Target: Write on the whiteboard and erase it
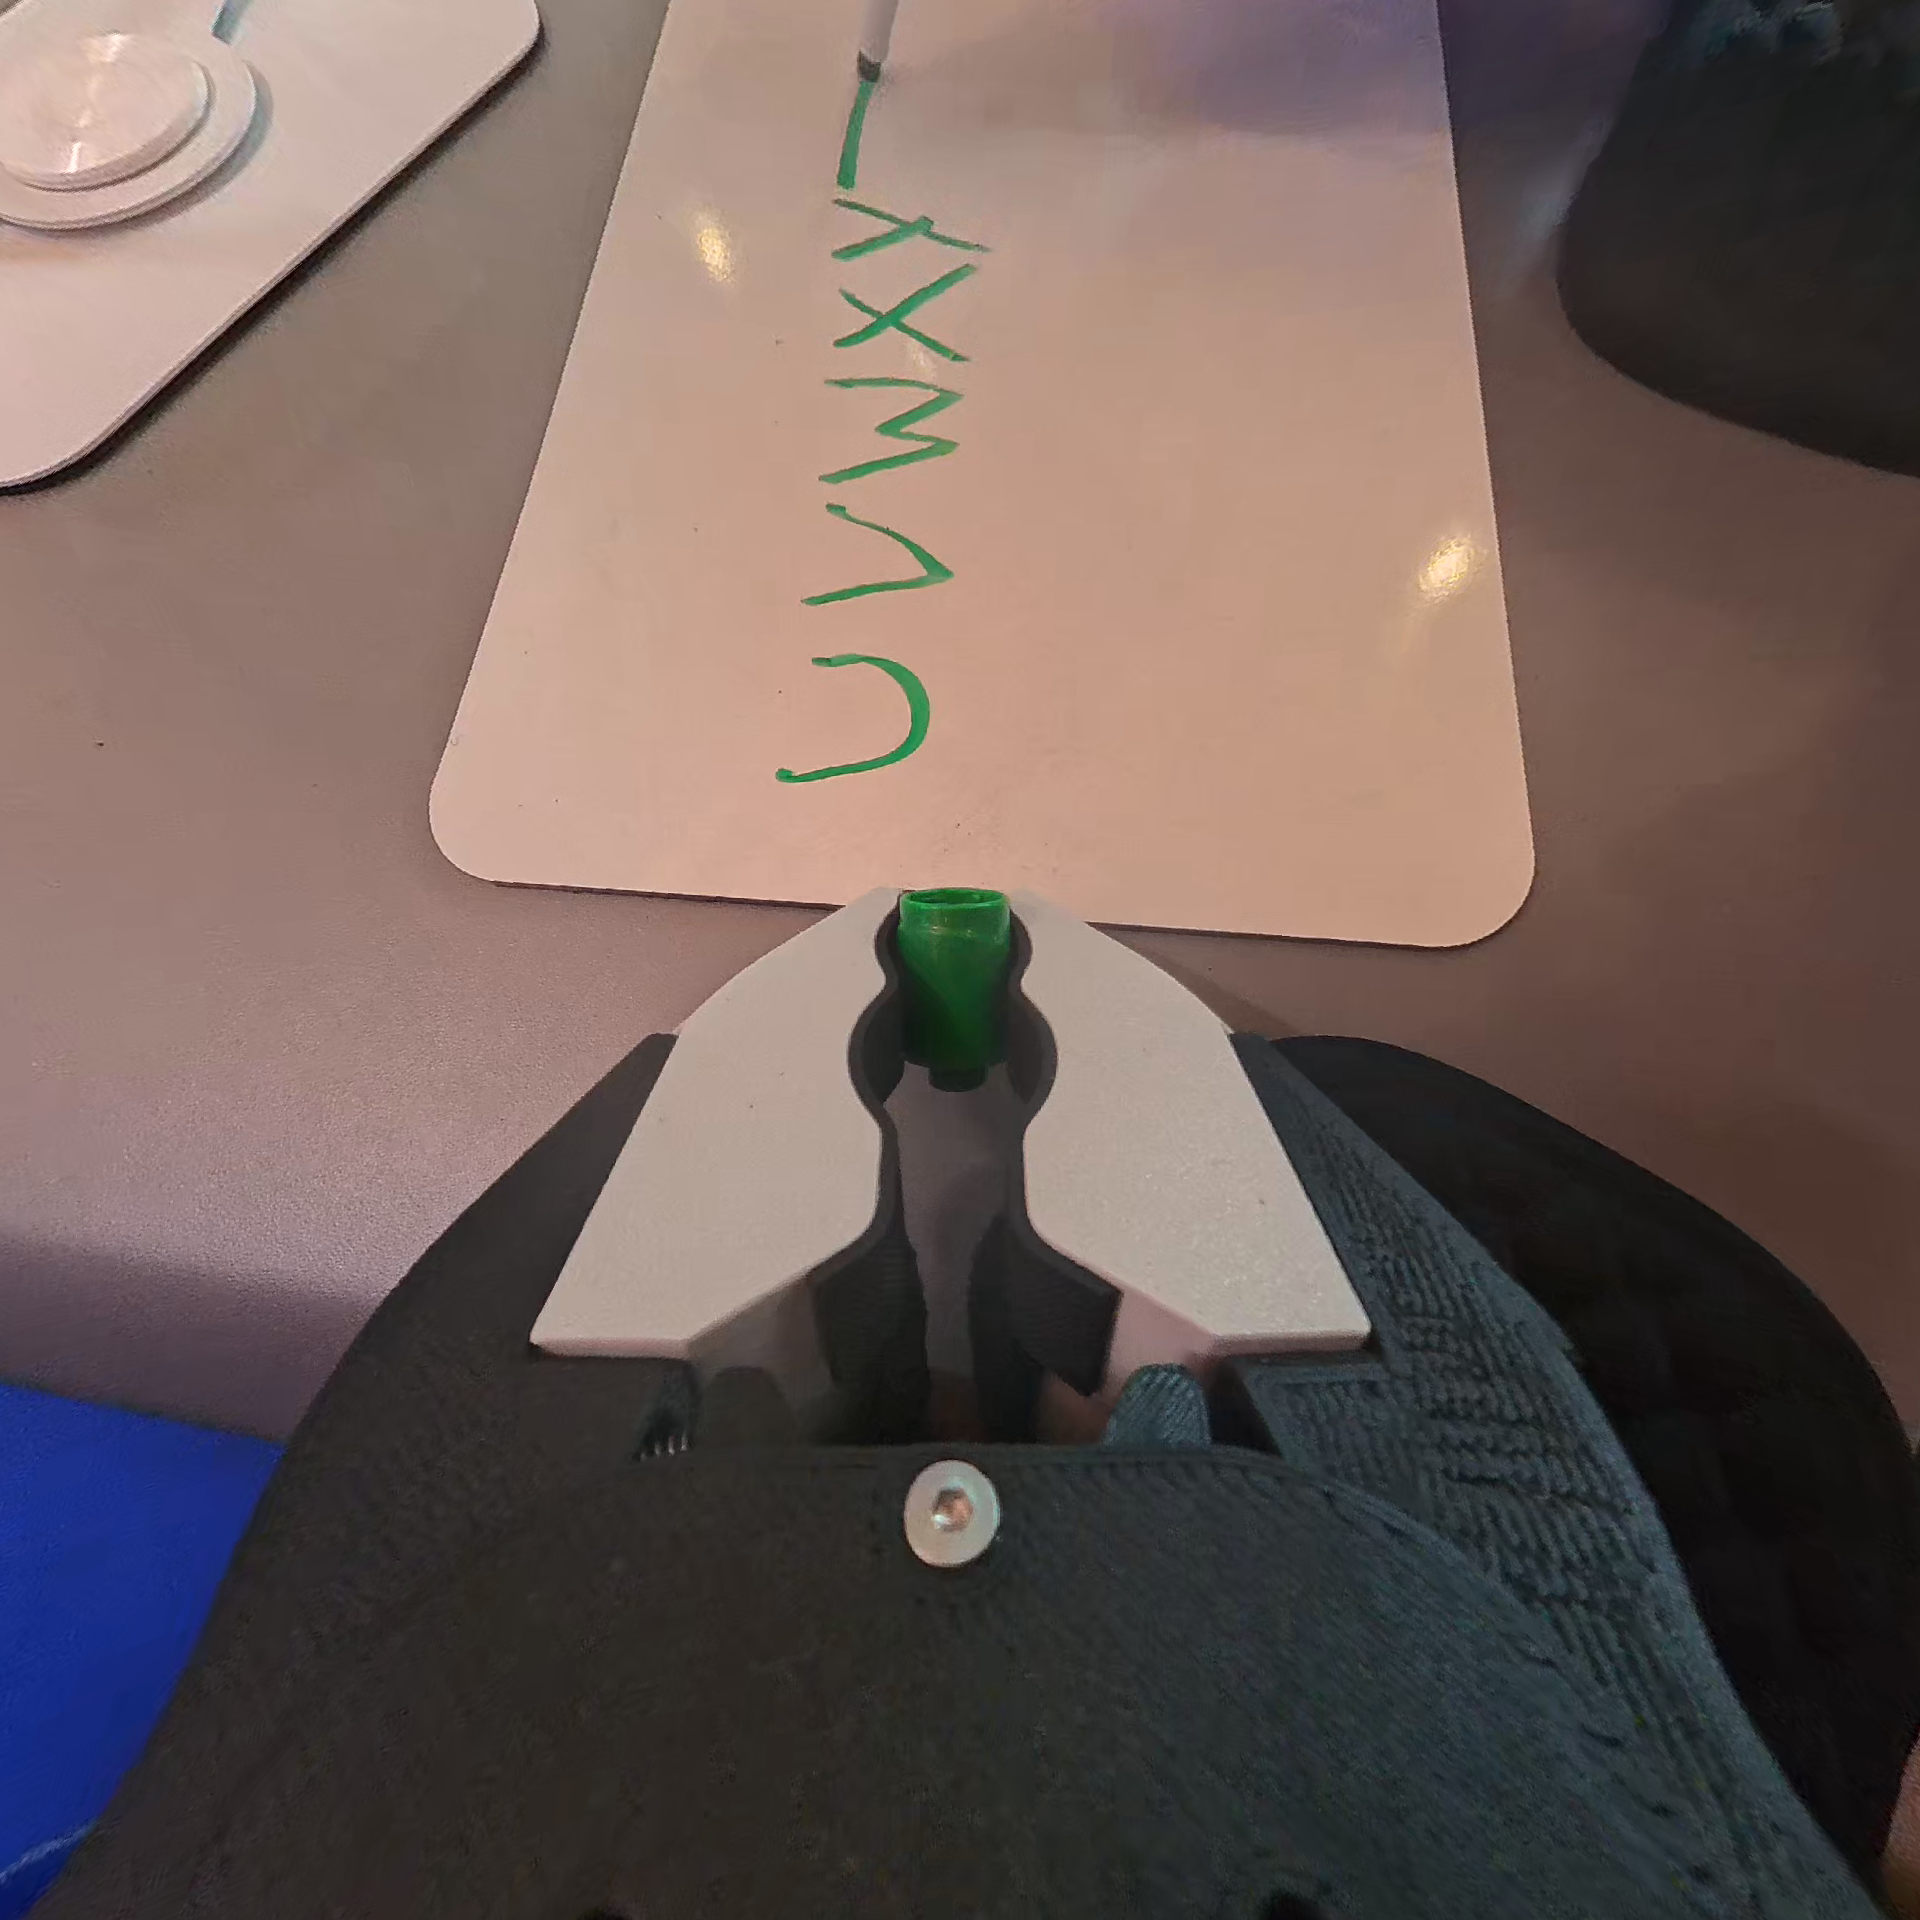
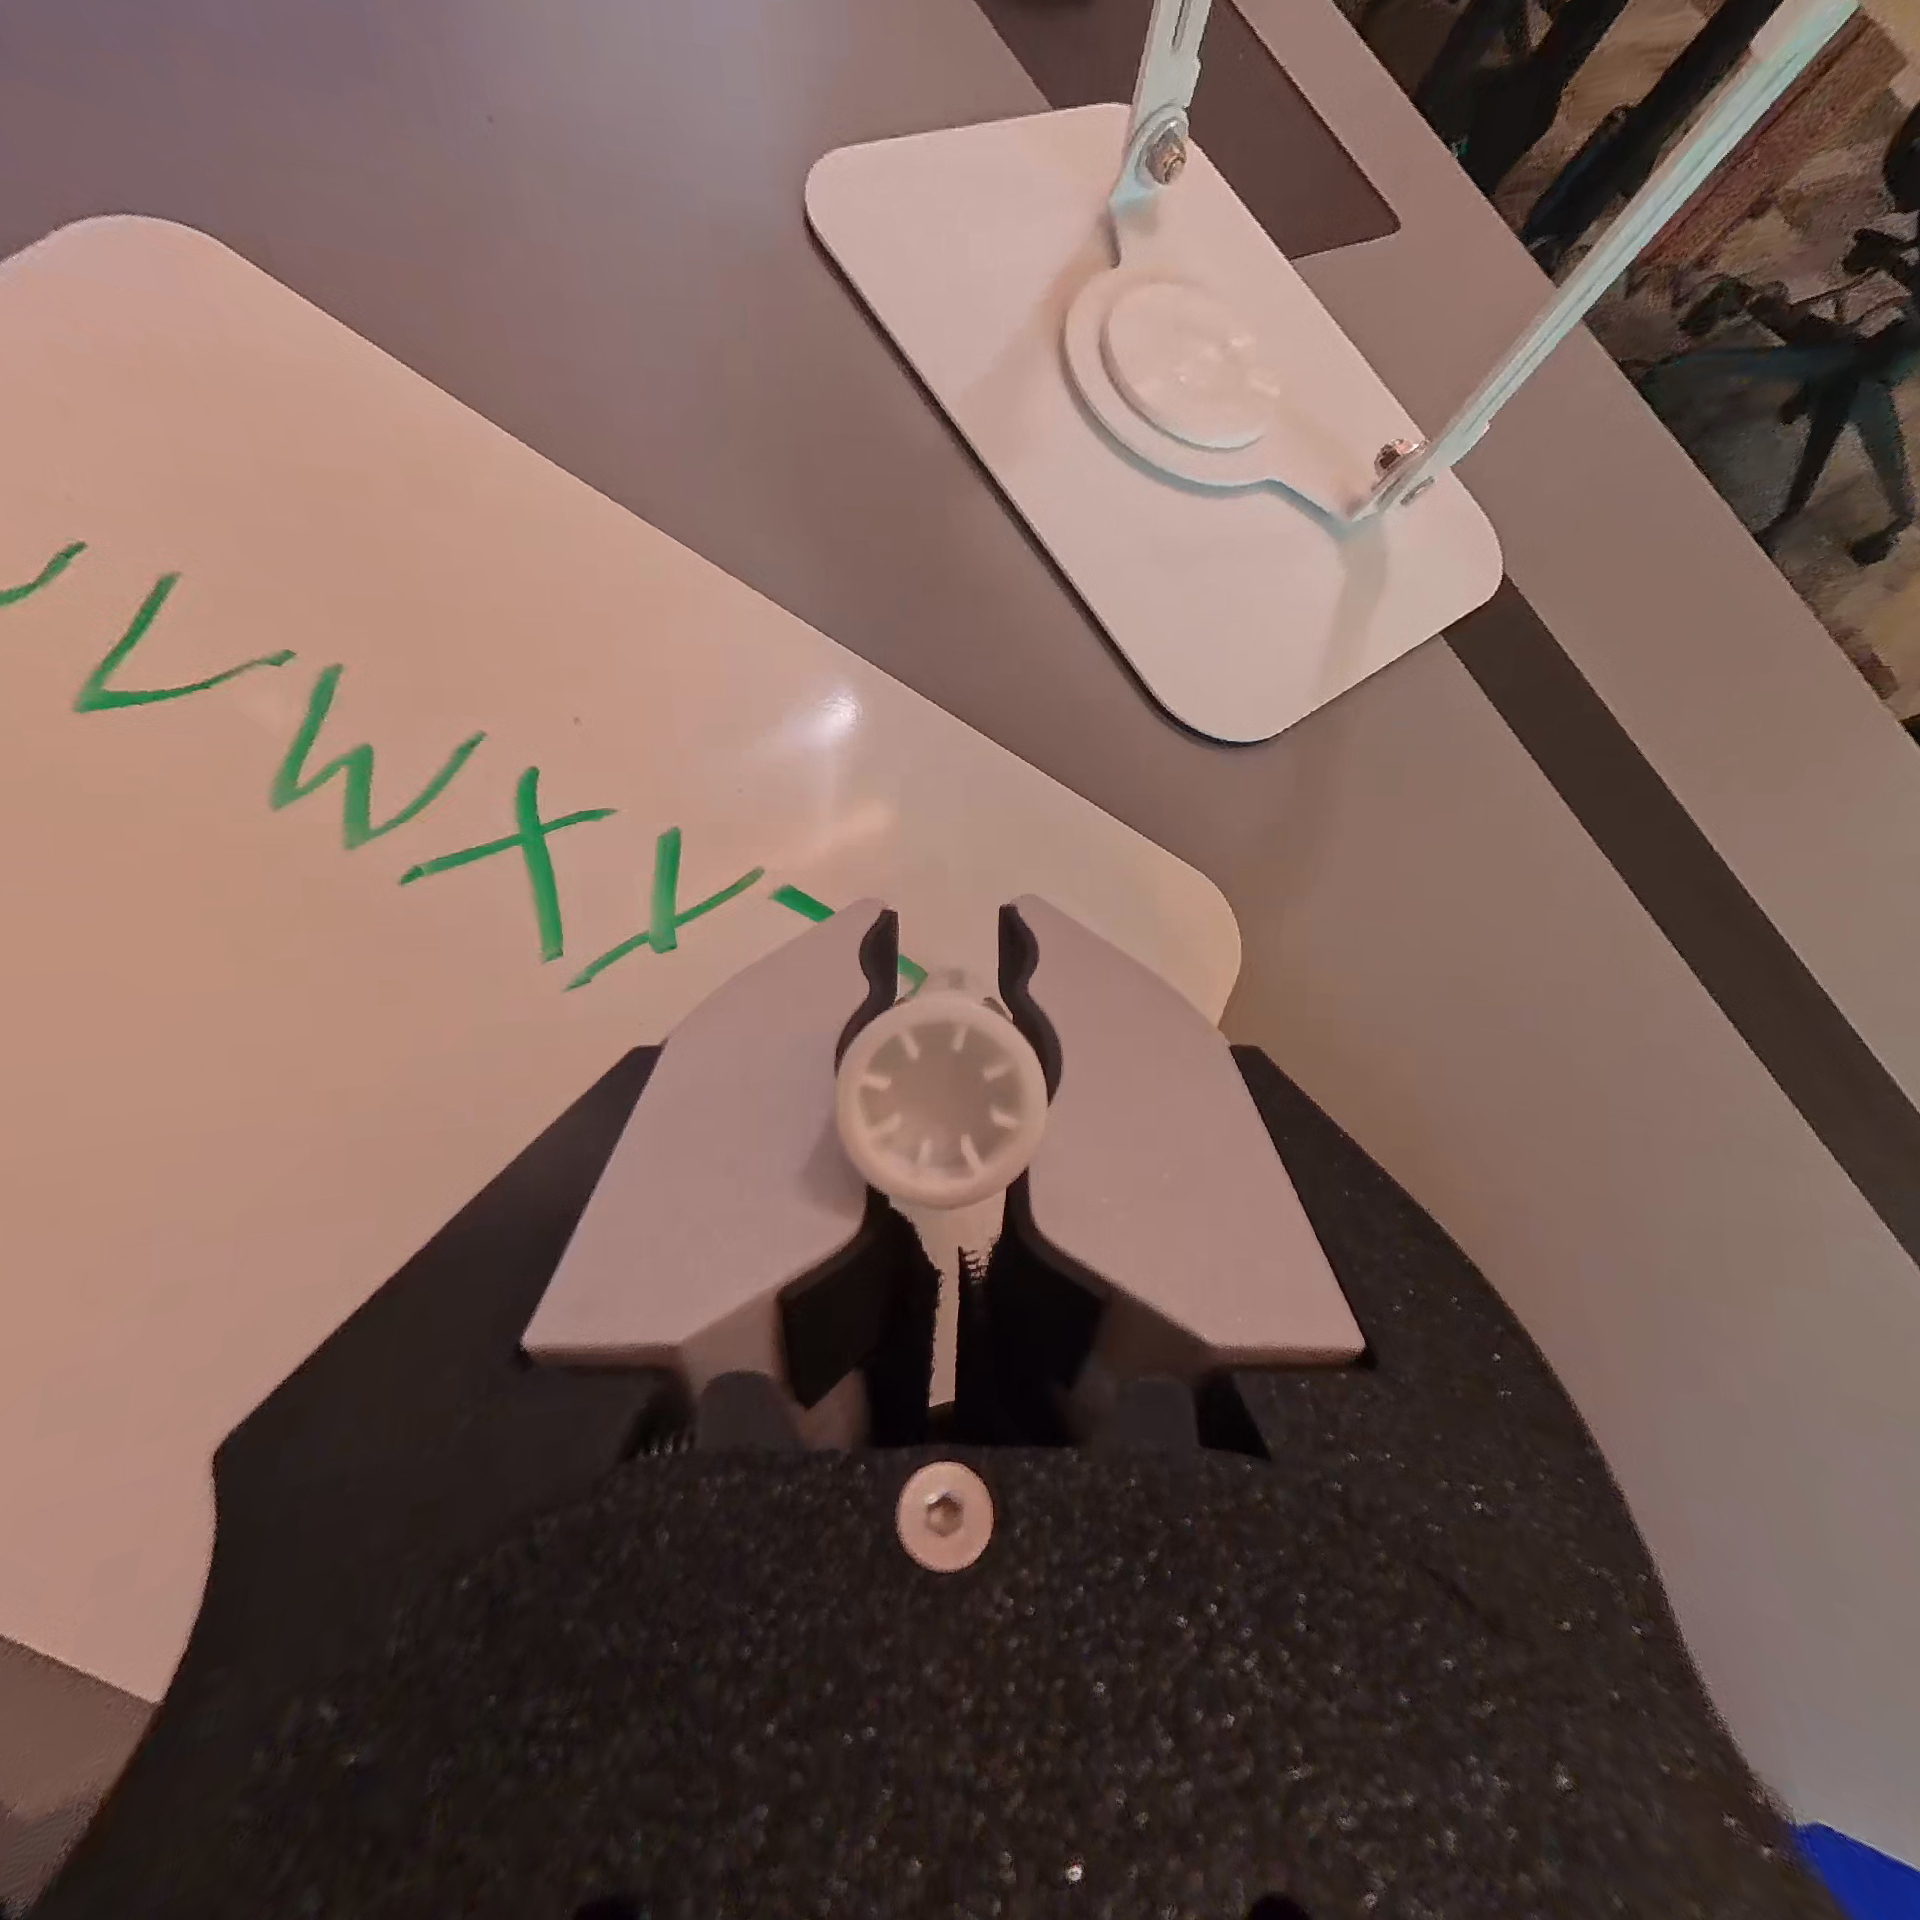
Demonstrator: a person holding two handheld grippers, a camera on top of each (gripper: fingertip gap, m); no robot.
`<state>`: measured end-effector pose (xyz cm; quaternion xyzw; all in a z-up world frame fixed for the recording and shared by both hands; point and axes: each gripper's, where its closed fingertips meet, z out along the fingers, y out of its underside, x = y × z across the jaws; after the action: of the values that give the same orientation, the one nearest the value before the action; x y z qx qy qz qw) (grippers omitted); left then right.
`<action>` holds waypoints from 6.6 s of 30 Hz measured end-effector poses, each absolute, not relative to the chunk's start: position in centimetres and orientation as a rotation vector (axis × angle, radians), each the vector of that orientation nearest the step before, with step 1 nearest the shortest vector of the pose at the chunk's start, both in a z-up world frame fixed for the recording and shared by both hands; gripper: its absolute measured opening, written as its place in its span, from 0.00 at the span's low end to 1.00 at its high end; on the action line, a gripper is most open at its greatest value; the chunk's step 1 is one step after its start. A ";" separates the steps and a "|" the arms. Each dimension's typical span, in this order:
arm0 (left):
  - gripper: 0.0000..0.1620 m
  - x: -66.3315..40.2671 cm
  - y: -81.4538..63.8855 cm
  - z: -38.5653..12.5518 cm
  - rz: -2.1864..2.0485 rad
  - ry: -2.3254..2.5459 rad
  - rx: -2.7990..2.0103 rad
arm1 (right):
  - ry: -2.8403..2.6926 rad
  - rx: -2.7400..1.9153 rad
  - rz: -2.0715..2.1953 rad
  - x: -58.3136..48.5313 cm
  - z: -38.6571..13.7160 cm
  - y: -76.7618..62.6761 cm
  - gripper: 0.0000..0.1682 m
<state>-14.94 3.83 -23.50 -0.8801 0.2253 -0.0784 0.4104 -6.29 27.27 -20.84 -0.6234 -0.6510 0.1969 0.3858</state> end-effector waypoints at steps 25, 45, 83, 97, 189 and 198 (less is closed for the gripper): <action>0.09 -13.4 3.5 -20.5 -0.335 0.614 -1.995 | -1.293 -1.459 1.138 -7.5 -13.0 17.0 0.11; 0.08 -11.2 2.5 -19.2 -0.323 0.800 -1.831 | -1.499 -1.322 1.648 -12.7 -13.6 1.7 0.11; 0.09 -12.9 3.8 -20.0 -0.195 0.681 -1.894 | -1.236 -1.389 1.636 -13.2 -14.9 2.7 0.12; 0.11 -12.3 3.8 -21.2 -0.120 0.782 -1.931 | -1.349 -1.289 1.490 -12.5 -15.6 2.1 0.11; 0.15 -29.9 -1.8 -12.5 -0.093 0.534 -2.179 | -1.509 -0.998 0.866 -5.3 -10.3 5.4 0.43; 0.15 -21.6 0.2 -7.7 -0.314 0.710 -2.094 | -1.718 -0.570 0.591 -15.9 -8.4 0.2 0.47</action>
<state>-21.62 0.22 -7.72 -0.8426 0.2858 -0.1262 0.4386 -15.92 0.20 -8.36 -0.2438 -0.7351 0.2529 0.5798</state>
